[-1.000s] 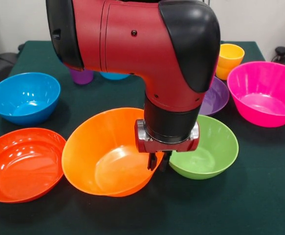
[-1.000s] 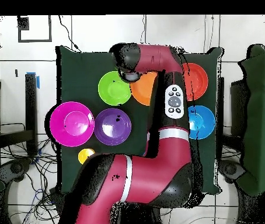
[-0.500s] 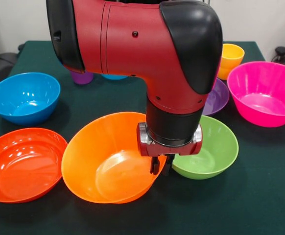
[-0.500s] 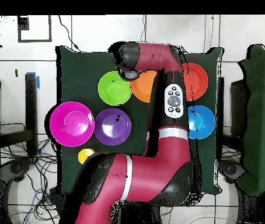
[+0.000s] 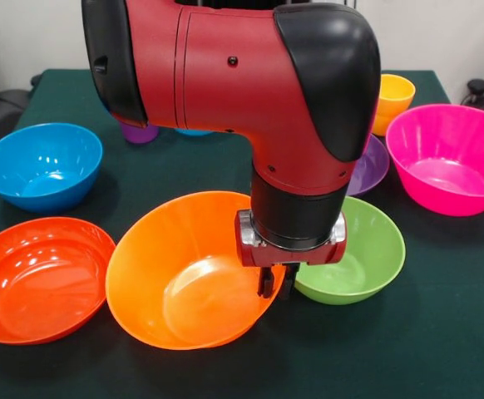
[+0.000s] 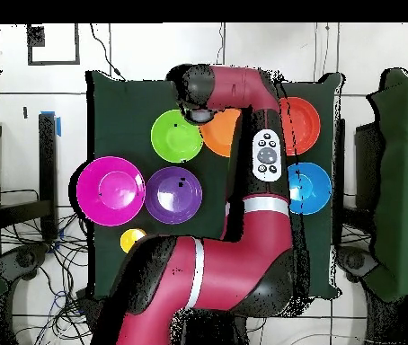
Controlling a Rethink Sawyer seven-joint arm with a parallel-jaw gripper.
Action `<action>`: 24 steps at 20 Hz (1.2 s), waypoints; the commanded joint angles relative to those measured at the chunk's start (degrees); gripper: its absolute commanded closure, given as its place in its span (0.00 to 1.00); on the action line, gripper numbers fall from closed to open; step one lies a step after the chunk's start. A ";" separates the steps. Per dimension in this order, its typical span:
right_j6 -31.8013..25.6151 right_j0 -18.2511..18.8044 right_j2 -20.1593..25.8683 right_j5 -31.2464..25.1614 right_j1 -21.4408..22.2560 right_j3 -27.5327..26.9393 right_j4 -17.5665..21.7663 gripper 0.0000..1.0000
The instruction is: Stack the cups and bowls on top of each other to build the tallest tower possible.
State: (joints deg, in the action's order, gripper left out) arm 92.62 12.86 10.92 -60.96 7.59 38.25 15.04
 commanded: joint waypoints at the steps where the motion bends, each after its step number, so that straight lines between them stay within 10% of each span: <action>1: -16.16 -0.85 5.53 0.83 -1.34 2.32 2.85 1.00; 24: -14.14 -1.38 5.35 0.07 -2.29 0.45 3.22 1.00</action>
State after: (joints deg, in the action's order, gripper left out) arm 92.62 12.86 11.15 -60.97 7.54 38.19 15.41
